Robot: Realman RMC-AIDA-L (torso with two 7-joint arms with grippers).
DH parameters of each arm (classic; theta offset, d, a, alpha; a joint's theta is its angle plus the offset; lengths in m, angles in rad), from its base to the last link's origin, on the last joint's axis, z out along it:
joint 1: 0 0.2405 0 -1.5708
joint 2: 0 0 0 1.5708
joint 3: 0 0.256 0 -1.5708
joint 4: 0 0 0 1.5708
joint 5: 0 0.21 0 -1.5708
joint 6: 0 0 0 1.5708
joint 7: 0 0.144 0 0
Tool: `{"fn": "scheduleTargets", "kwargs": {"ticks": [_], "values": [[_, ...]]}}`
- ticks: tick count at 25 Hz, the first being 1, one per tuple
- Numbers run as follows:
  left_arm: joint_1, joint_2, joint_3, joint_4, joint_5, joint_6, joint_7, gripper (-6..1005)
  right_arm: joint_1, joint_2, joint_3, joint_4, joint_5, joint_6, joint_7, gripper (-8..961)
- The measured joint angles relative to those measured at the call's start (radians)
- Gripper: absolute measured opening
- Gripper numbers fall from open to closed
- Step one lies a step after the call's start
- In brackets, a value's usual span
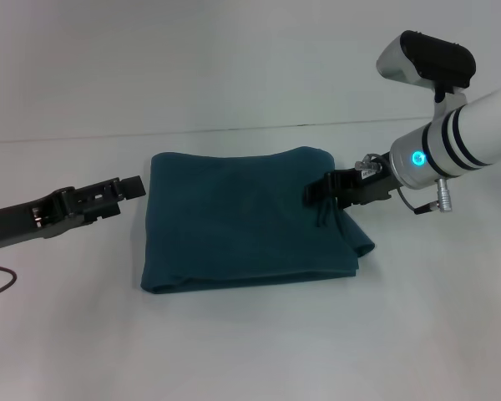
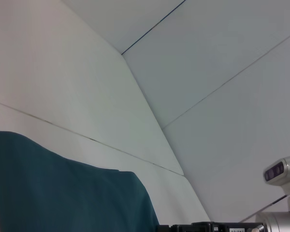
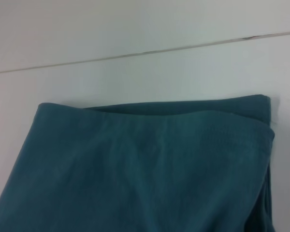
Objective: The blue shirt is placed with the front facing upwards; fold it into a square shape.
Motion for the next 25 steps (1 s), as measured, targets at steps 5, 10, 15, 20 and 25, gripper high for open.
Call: {"fn": "scheduleTargets", "kwargs": {"ticks": [5,10,15,20,25], "values": [[0.000,0.001,0.000,-0.005,0.000,-0.002,0.000,950,0.003,0.007,-0.003,0.008,-0.004,0.028,-0.002,703],[-0.002,0.002,-0.003,-0.005,0.000,-0.003,0.000,950,0.006,0.012,-0.005,0.025,-0.006,0.061,-0.009,613],[-0.002,0.003,-0.010,-0.005,0.000,-0.003,0.000,950,0.009,0.012,-0.020,0.027,-0.006,0.066,-0.005,522],[-0.008,0.003,-0.010,-0.005,0.000,-0.004,0.000,950,0.014,0.012,-0.028,0.035,-0.007,0.070,-0.001,315],[-0.009,0.003,-0.009,-0.005,0.000,-0.004,0.000,950,0.016,0.010,-0.028,0.041,-0.008,0.070,-0.001,94]]}}
